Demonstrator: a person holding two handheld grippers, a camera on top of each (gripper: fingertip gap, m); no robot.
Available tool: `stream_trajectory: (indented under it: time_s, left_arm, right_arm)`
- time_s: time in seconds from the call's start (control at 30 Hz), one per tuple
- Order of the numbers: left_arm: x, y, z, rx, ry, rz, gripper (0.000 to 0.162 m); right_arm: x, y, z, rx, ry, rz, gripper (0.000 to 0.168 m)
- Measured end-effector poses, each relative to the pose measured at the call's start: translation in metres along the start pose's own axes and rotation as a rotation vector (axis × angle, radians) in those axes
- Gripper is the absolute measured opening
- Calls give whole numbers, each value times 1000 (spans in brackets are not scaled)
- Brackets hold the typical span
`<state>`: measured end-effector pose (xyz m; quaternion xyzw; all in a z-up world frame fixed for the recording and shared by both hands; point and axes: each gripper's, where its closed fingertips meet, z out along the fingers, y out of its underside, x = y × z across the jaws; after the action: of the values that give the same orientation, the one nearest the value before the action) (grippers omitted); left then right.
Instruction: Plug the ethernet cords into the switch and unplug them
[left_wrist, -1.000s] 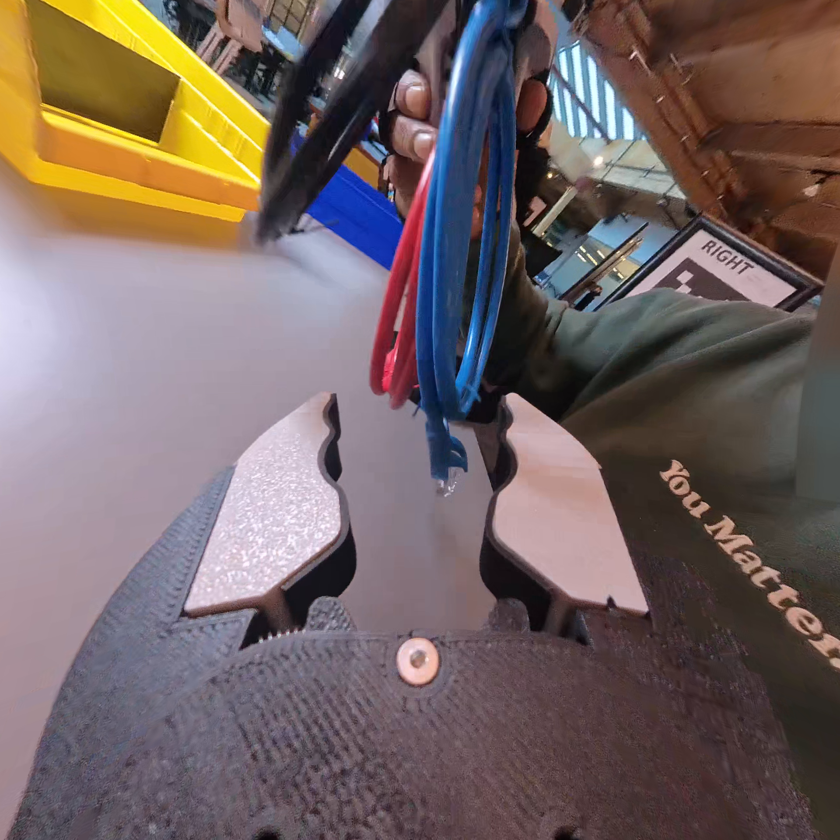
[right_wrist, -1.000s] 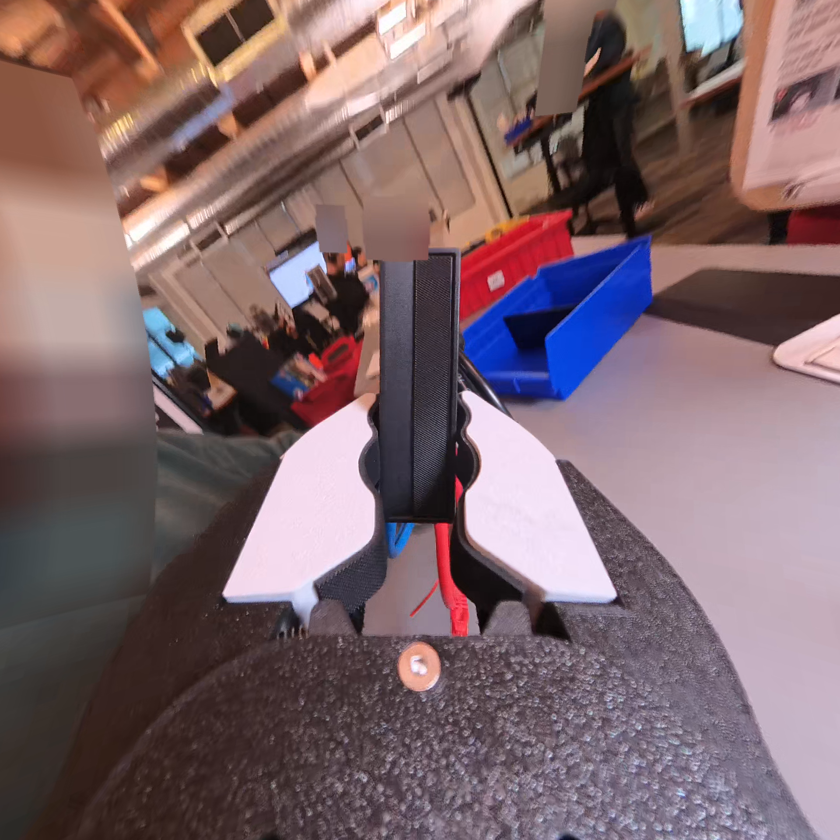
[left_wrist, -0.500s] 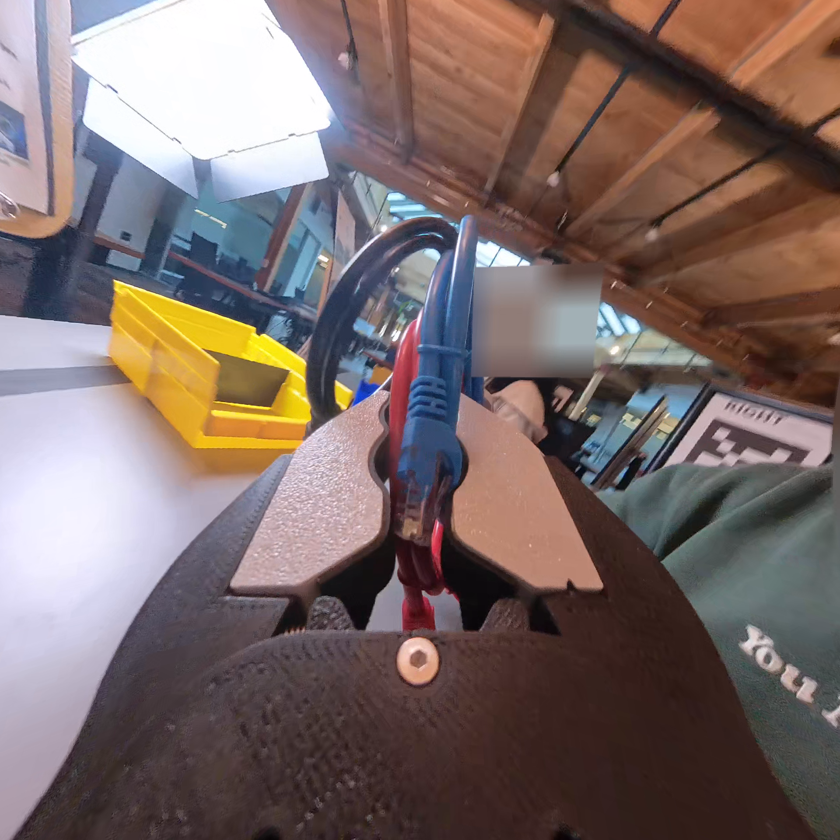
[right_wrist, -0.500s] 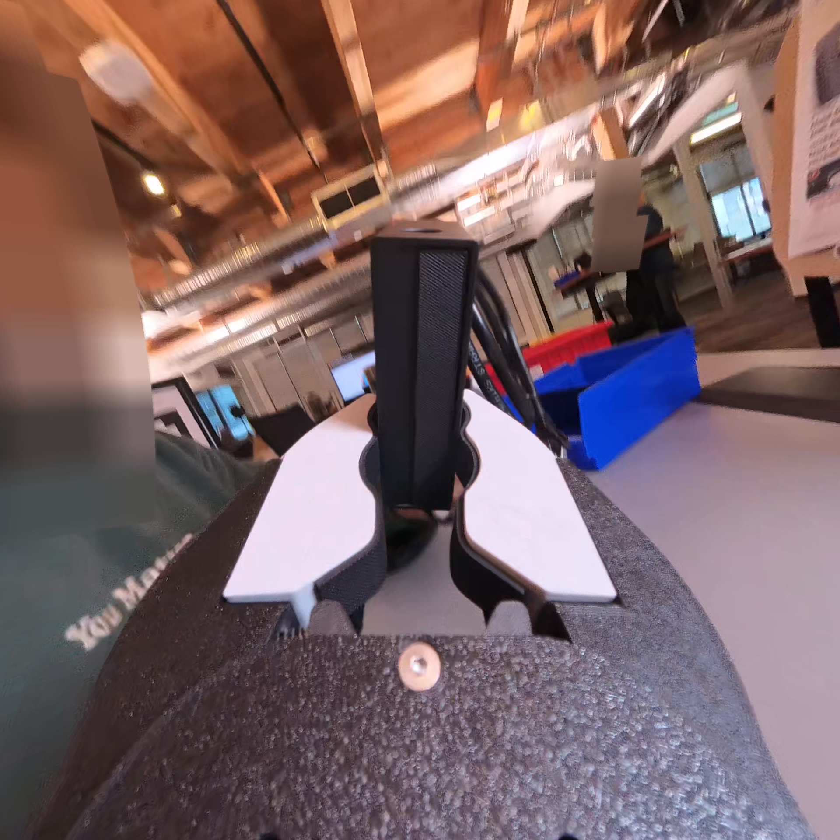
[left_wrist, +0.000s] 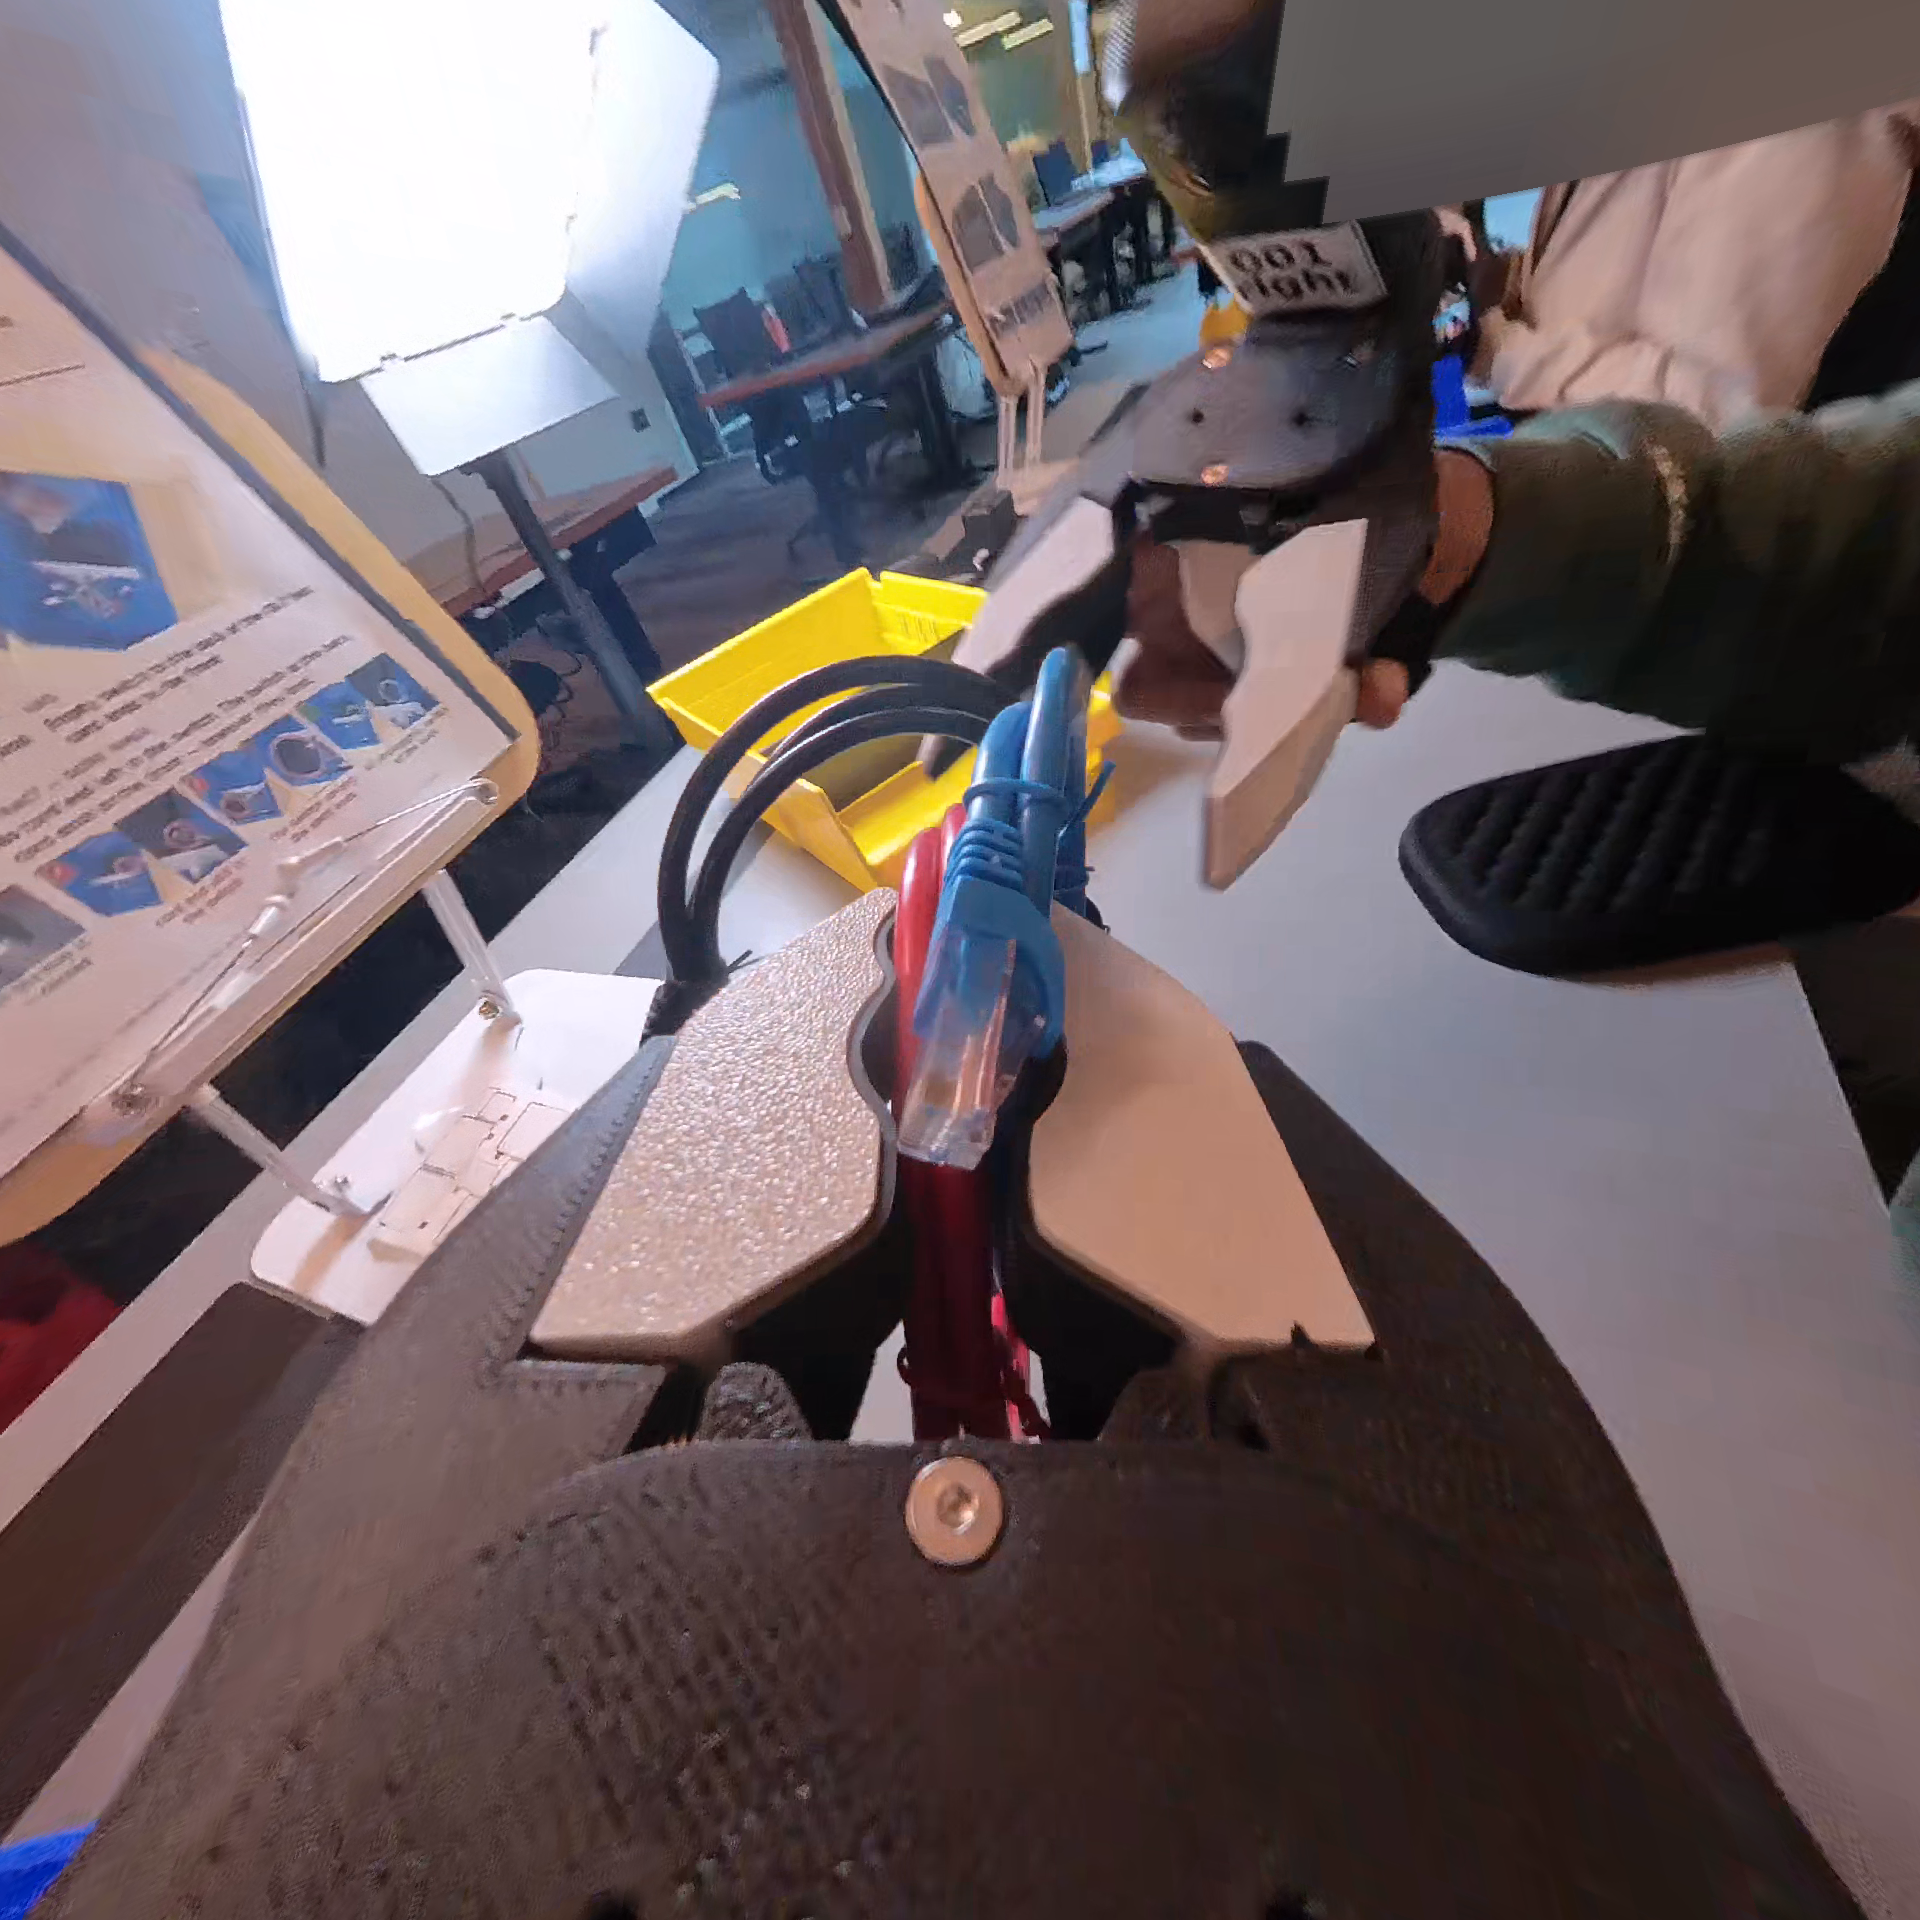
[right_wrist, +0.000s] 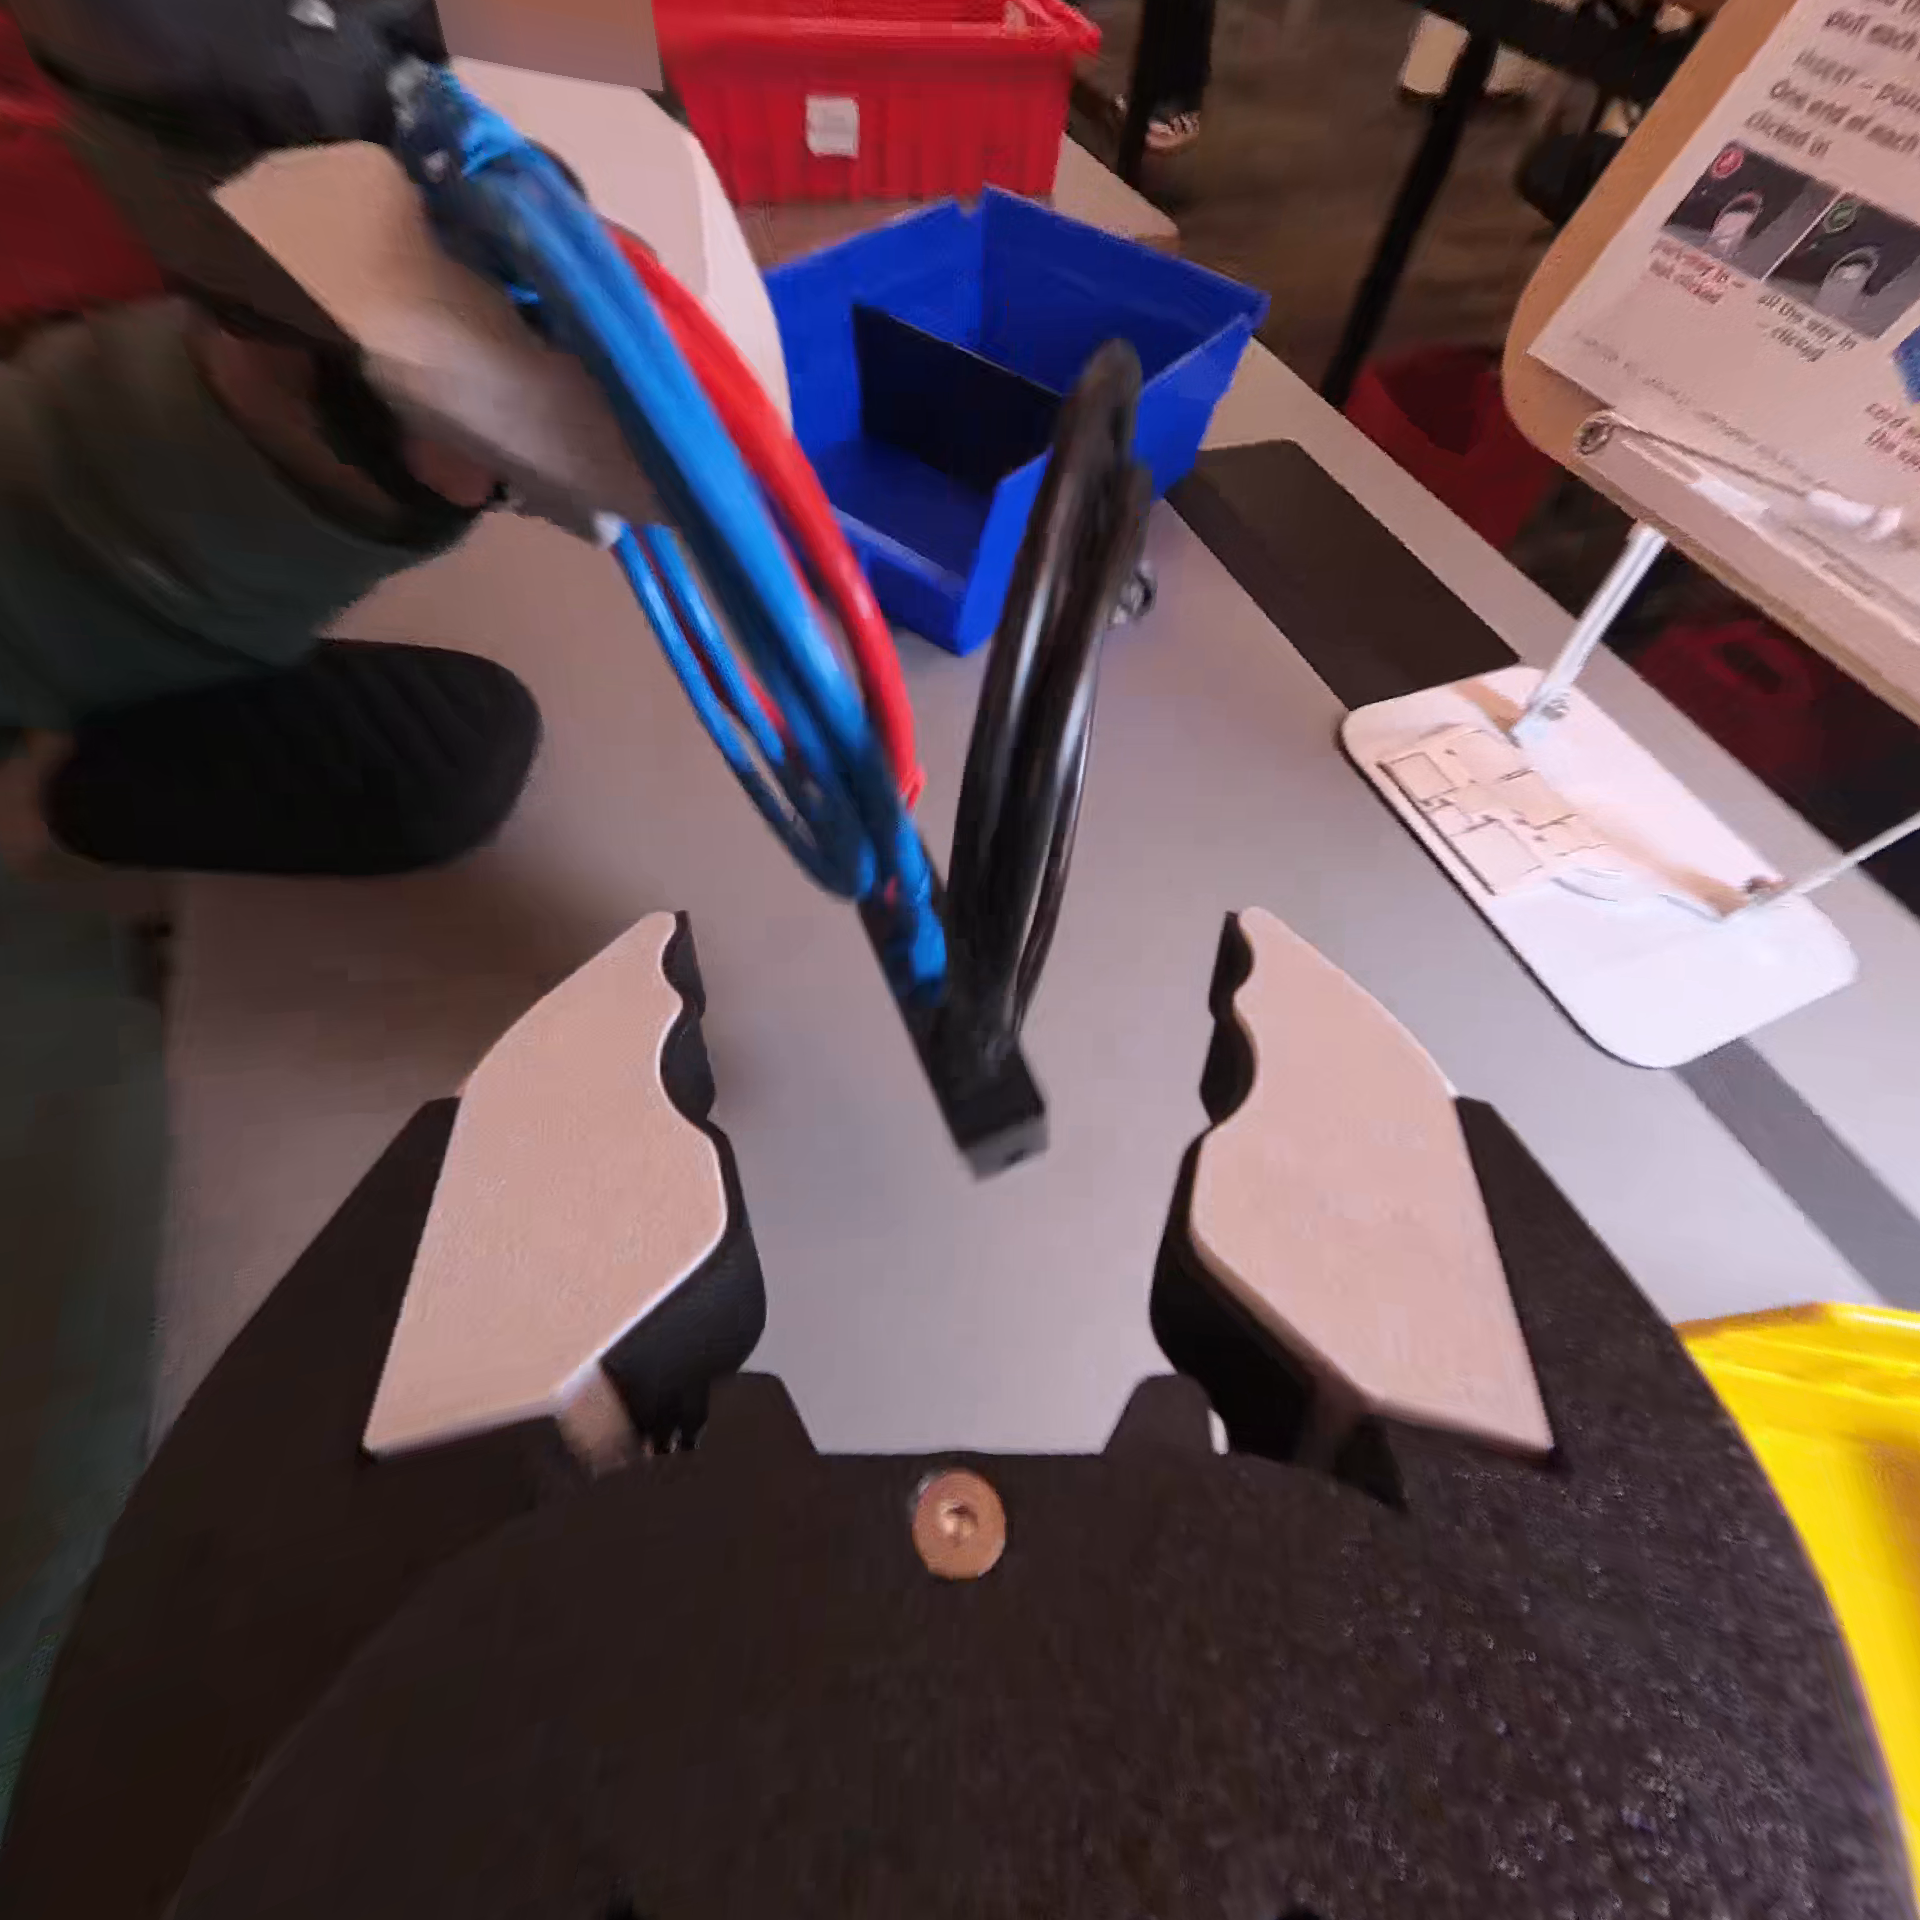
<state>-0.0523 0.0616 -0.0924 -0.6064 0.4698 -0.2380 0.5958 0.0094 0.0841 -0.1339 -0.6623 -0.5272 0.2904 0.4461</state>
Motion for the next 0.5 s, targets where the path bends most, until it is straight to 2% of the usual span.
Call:
stream_trajectory:
  time_s: [0.03,0.1,0.2,0.3,0.4,0.5]
  left_arm:
    - [6,0,6,-18,26,9,17]
    - [10,2,15,-32,27,35,18]
    - [1,9,12,-12,35,-79,24]
    - [-16,11,-5,81,-7,-238,52]
    - [-24,15,-26,168,-68,-299,57]
    - [-11,42,-35,145,-58,-368,54]
  right_arm:
    - [0,-4,7,-17,15,-22,81]
    - [-20,-3,20,-59,-112,-53,18]
    - [-16,-2,22,-89,-140,-85,12]
    - [-1,-19,5,-30,-192,3,8]
    - [42,-46,-32,43,-158,107,8]
    - [107,-57,-76,89,-57,217,9]
